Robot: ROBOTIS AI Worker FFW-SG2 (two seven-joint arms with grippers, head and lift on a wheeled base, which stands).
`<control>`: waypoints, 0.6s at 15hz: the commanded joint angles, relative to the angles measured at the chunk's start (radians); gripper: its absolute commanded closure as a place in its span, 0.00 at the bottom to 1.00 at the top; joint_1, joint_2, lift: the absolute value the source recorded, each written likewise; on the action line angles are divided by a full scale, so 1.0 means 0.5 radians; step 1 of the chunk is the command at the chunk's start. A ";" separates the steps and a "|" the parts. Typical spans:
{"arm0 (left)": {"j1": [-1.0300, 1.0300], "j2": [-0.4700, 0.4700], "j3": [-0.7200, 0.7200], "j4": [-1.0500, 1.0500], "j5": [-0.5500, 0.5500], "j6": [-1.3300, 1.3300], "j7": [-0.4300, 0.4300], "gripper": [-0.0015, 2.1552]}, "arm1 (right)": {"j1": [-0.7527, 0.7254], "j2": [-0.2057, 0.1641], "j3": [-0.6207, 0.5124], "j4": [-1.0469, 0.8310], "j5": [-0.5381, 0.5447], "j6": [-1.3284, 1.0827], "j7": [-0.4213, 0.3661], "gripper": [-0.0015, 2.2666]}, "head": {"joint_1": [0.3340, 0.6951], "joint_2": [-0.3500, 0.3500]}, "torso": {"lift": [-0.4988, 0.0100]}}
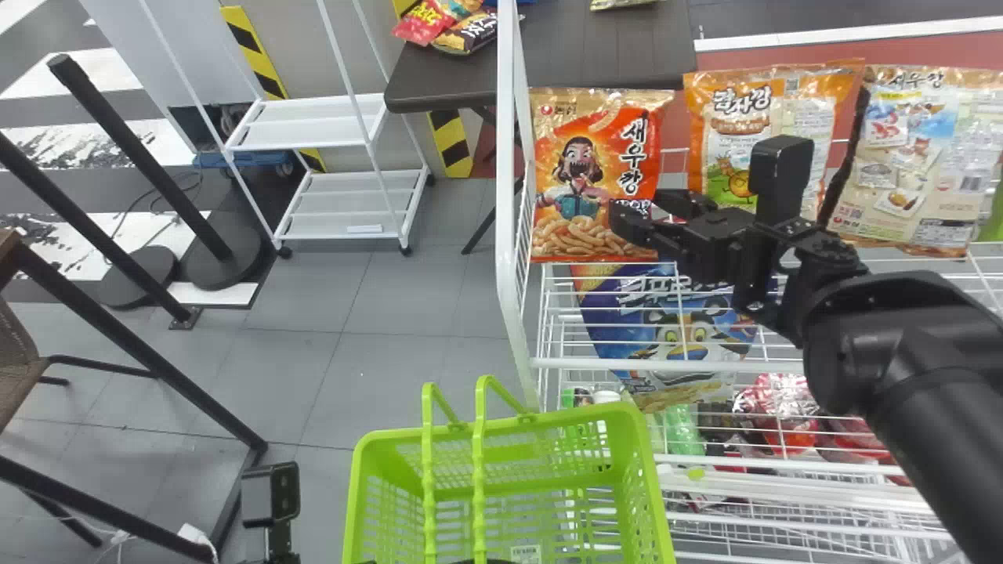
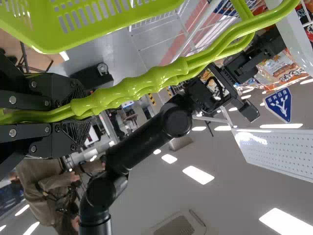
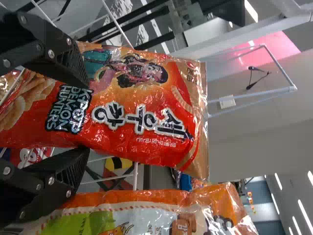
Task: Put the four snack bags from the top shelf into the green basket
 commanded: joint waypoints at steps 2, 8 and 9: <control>-0.002 0.004 0.001 0.003 0.002 0.000 -0.020 1.00 | -0.032 0.002 -0.001 0.037 0.017 -0.009 0.016 0.93 | 1.00 0.83 | 0.98; 0.007 0.010 0.022 -0.009 0.021 0.012 -0.020 1.00 | 0.308 0.002 -0.053 -0.564 0.146 0.169 -0.030 0.99 | 1.00 0.85 | 0.98; 0.007 0.013 0.022 -0.009 0.024 0.012 -0.020 1.00 | 0.385 0.002 -0.090 -0.727 0.195 0.261 -0.045 0.99 | 1.00 0.86 | 0.98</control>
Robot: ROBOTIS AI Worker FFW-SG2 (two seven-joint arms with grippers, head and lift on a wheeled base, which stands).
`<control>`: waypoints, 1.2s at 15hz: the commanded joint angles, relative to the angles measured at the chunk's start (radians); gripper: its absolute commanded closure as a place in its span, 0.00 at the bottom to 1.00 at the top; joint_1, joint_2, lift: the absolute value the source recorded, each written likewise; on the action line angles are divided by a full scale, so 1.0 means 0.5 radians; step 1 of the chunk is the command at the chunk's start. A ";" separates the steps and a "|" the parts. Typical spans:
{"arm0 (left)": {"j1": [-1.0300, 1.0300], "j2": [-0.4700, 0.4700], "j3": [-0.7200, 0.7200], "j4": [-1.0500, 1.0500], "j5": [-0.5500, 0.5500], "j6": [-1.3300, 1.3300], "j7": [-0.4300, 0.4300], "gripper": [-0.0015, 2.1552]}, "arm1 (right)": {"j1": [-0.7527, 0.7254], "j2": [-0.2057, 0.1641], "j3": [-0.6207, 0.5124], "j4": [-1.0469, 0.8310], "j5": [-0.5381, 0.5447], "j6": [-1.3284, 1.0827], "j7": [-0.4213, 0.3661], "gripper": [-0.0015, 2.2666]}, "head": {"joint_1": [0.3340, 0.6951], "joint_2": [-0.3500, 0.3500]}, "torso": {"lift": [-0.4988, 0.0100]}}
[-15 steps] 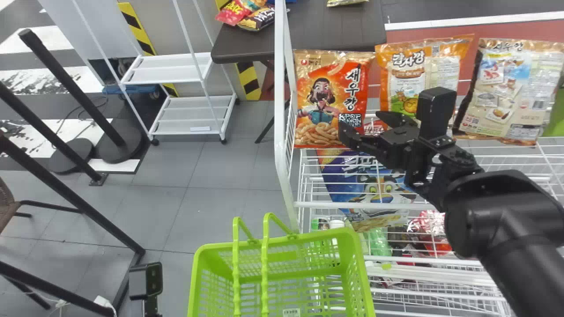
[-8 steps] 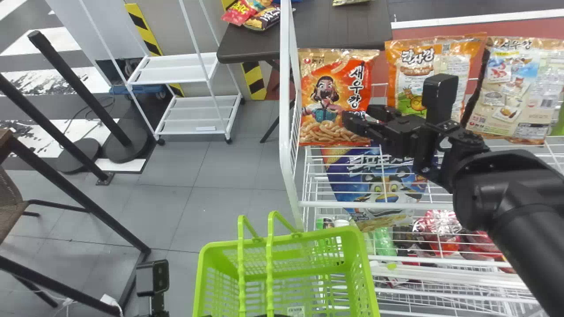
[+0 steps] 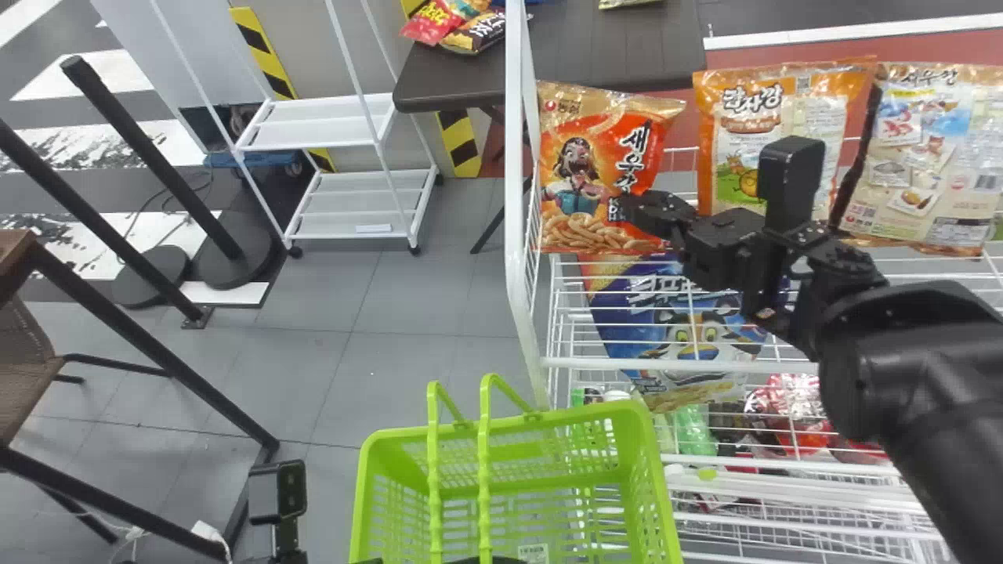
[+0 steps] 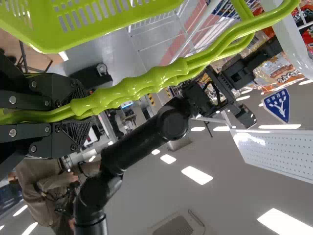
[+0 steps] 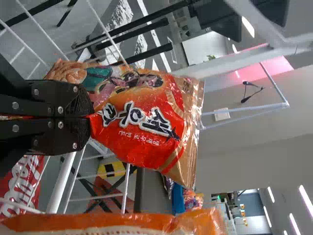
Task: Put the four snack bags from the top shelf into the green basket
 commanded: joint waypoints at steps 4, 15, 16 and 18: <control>-0.034 0.012 0.001 -0.007 0.001 0.001 -0.020 1.00 | 0.533 0.002 -0.306 -0.919 0.197 0.444 -0.021 0.99 | 1.00 0.81 | 0.98; -0.162 0.009 0.013 0.005 -0.024 0.118 -0.020 1.00 | 1.693 0.002 -0.572 -2.239 0.059 1.156 0.169 0.99 | 1.00 0.66 | 0.98; -0.156 0.003 0.017 0.005 -0.024 0.118 -0.020 1.00 | 1.724 0.002 -0.539 -2.260 0.062 1.242 0.200 0.99 | 1.00 0.69 | 0.98; -0.147 0.000 0.017 0.005 -0.024 0.118 -0.020 1.00 | 1.770 0.002 -0.437 -2.281 0.065 1.328 0.206 0.99 | 1.00 0.75 | 0.98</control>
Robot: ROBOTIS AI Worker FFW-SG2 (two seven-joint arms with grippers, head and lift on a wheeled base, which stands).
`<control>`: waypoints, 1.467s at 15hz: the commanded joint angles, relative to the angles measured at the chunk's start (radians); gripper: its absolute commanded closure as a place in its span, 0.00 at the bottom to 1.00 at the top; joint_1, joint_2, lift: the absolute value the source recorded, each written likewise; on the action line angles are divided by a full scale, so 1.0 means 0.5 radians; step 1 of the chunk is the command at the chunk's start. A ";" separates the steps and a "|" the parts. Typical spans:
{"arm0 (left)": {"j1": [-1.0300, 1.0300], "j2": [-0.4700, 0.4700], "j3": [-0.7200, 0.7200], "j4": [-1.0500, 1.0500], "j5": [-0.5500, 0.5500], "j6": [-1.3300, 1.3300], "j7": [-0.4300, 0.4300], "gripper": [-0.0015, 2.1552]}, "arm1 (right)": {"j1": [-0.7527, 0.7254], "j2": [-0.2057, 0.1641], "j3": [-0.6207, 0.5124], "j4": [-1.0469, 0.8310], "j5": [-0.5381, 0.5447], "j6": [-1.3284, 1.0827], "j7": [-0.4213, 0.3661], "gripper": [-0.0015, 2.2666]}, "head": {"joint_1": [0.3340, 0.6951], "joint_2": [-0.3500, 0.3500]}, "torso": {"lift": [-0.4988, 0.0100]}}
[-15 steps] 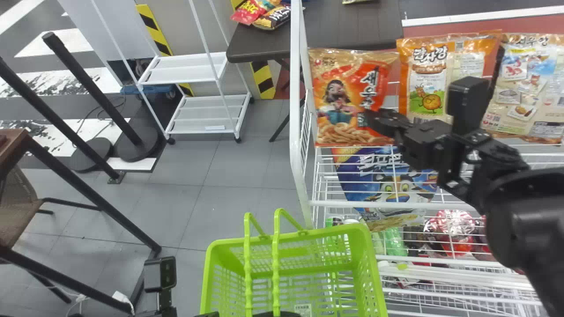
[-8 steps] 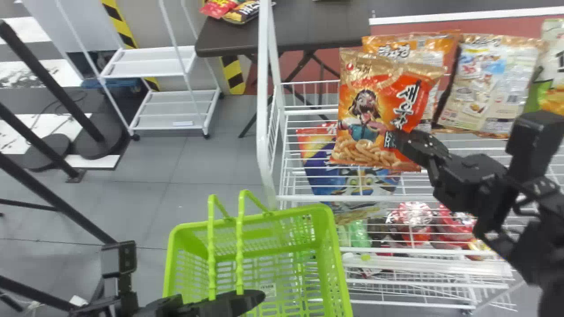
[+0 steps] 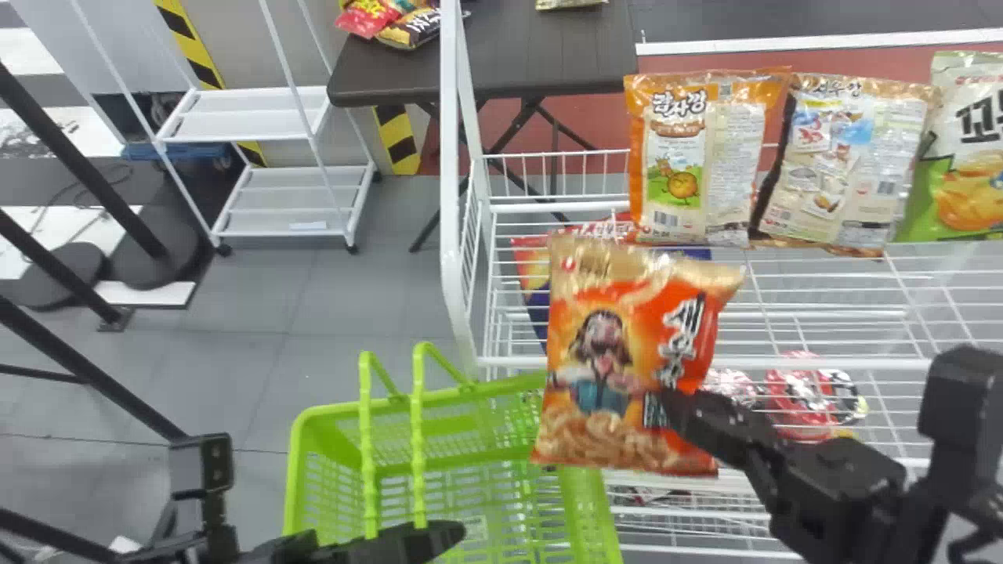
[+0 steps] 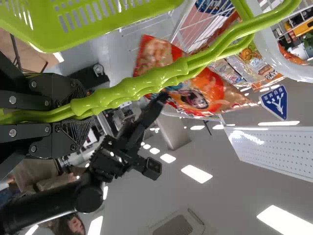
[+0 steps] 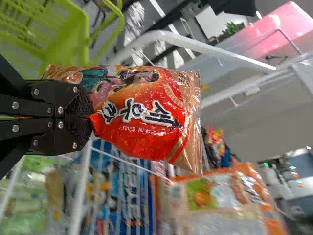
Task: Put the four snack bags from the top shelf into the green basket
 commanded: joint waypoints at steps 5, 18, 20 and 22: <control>0.004 -0.012 -0.012 -0.003 -0.006 0.000 -0.020 1.00 | -0.037 -0.009 0.364 0.068 0.202 0.369 -0.050 0.99 | 1.00 0.96 | 0.98; 0.029 -0.012 -0.021 -0.012 -0.006 0.000 -0.020 1.00 | -0.313 -0.071 0.104 0.181 0.126 0.013 -0.231 0.03 | 1.00 0.94 | 0.98; 0.029 -0.012 -0.024 -0.012 -0.006 0.000 -0.020 1.00 | -0.550 -0.071 -0.013 0.359 0.132 -0.054 -0.320 0.03 | 1.00 0.78 | 0.98; 0.029 -0.009 -0.033 -0.015 -0.006 0.000 -0.020 1.00 | -0.746 -0.071 -0.056 0.602 0.144 -0.275 -0.399 0.03 | 1.00 0.66 | 0.98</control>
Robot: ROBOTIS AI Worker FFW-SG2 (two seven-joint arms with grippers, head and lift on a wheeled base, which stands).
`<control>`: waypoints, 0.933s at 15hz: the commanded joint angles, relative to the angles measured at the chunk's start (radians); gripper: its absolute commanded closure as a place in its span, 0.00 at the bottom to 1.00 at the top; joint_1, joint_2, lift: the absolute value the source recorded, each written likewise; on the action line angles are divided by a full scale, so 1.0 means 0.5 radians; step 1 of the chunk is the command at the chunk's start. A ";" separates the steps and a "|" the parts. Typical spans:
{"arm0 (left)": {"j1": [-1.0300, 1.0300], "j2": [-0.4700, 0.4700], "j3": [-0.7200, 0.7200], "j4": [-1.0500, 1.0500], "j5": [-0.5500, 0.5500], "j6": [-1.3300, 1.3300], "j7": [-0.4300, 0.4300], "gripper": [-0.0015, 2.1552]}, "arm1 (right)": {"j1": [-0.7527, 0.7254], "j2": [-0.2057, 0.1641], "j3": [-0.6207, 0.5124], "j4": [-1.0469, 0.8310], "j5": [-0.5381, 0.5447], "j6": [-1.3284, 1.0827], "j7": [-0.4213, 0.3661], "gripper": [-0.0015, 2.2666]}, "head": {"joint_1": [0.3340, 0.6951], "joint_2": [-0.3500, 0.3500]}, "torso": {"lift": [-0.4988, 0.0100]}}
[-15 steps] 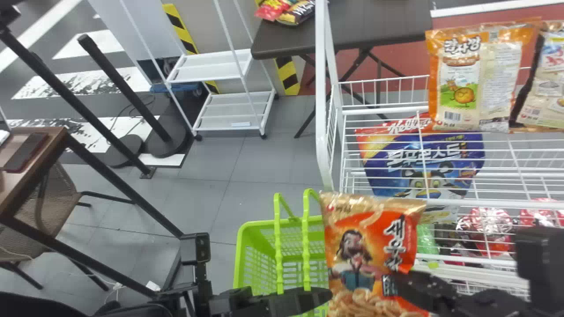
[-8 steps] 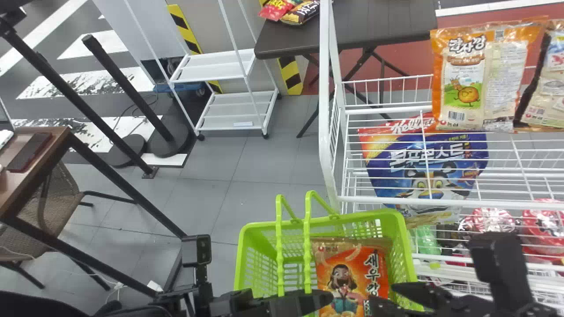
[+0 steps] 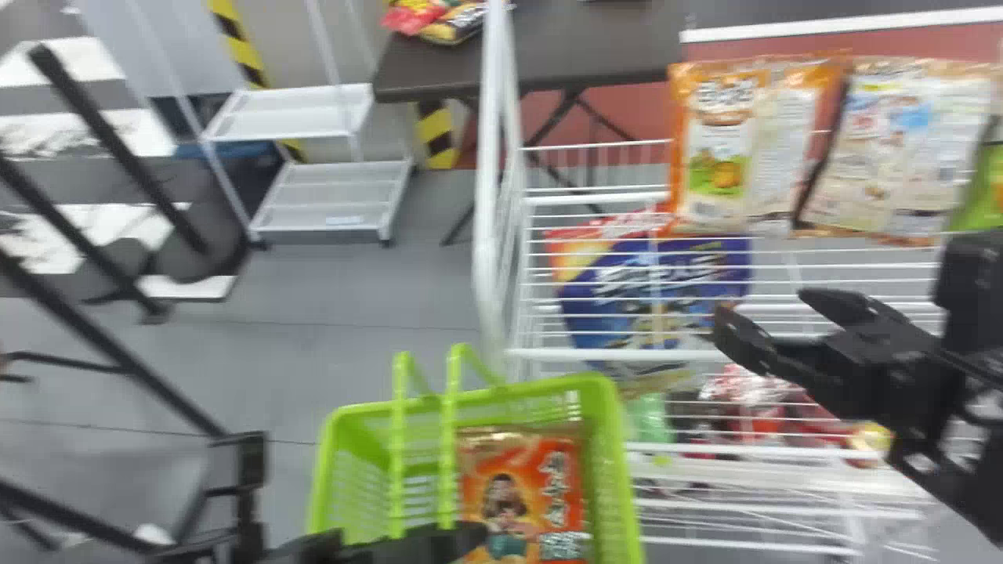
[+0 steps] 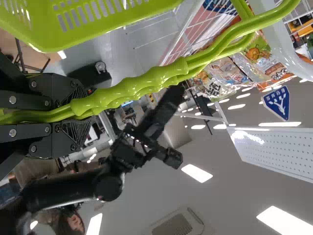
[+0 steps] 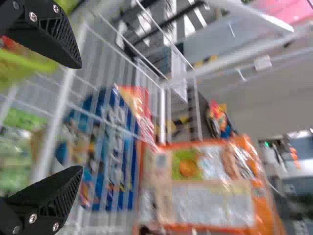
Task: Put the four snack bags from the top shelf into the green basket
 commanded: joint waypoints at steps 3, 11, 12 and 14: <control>-0.003 0.006 -0.007 0.004 0.003 0.000 -0.020 1.00 | -0.487 0.000 -0.029 0.614 0.035 -0.365 -0.122 0.03 | 1.00 0.54 | 0.98; 0.000 0.012 -0.001 0.007 0.003 0.000 -0.020 1.00 | -1.129 0.037 0.265 1.522 0.237 -0.580 -0.312 0.04 | 1.00 0.57 | 0.98; 0.000 0.015 -0.001 0.010 0.003 0.000 -0.020 1.00 | -1.184 0.040 0.283 1.608 0.249 -0.580 -0.312 0.13 | 1.00 0.58 | 0.98; 0.003 0.018 0.005 0.013 0.003 0.000 -0.020 1.00 | -1.215 0.040 0.280 1.642 0.231 -0.580 -0.217 0.57 | 1.00 0.60 | 0.98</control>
